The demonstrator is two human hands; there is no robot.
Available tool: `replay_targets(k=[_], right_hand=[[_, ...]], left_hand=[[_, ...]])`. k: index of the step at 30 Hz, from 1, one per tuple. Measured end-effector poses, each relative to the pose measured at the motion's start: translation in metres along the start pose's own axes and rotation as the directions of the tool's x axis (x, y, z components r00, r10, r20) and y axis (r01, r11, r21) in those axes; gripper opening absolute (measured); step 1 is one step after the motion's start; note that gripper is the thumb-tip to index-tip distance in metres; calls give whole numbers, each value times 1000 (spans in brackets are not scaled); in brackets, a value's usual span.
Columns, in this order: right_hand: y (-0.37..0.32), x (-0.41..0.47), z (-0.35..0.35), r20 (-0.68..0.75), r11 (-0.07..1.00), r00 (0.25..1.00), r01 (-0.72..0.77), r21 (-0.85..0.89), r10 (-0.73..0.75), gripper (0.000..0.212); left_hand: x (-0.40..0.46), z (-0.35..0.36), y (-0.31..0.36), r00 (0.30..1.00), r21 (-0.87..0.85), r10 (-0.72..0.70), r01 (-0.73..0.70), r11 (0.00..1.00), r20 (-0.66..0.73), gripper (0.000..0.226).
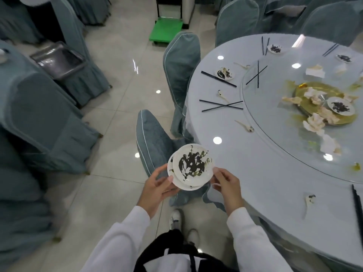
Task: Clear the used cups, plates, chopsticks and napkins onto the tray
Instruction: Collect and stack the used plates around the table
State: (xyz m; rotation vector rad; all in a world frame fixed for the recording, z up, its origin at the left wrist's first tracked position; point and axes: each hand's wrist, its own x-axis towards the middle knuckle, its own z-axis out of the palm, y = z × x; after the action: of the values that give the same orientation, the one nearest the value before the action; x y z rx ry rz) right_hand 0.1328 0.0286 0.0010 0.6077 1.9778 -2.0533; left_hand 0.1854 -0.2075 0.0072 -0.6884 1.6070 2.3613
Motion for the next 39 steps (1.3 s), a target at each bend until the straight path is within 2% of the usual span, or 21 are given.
replay_targets(k=[8, 14, 18, 23, 30, 34, 39], right_hand=[[3, -8, 28, 111, 998, 994, -24, 58, 18, 18], [-4, 1, 63, 109, 999, 994, 1, 34, -5, 18], [-11, 6, 109, 109, 999, 994, 29, 40, -33, 34], [-27, 4, 194, 112, 996, 990, 82, 22, -84, 37], [-40, 13, 290, 150, 988, 978, 149, -30, -143, 28], [-47, 29, 327, 128, 996, 988, 87, -19, -84, 17], [-57, 67, 367, 95, 999, 995, 33, -1, -33, 14]], left_hand=[[-18, -23, 11, 998, -6, 50, -51, 999, -35, 56], [1, -50, 34, 997, -23, 72, -72, 997, -20, 50], [26, -87, 61, 997, -37, 77, -76, 996, 27, 47], [55, -152, 108, 995, -80, 94, -91, 993, 37, 46], [83, -228, 147, 994, -114, 107, -105, 988, 15, 41], [103, -258, 163, 997, -111, 83, -83, 990, -10, 36], [139, -279, 183, 998, -124, 60, -64, 990, -34, 38]])
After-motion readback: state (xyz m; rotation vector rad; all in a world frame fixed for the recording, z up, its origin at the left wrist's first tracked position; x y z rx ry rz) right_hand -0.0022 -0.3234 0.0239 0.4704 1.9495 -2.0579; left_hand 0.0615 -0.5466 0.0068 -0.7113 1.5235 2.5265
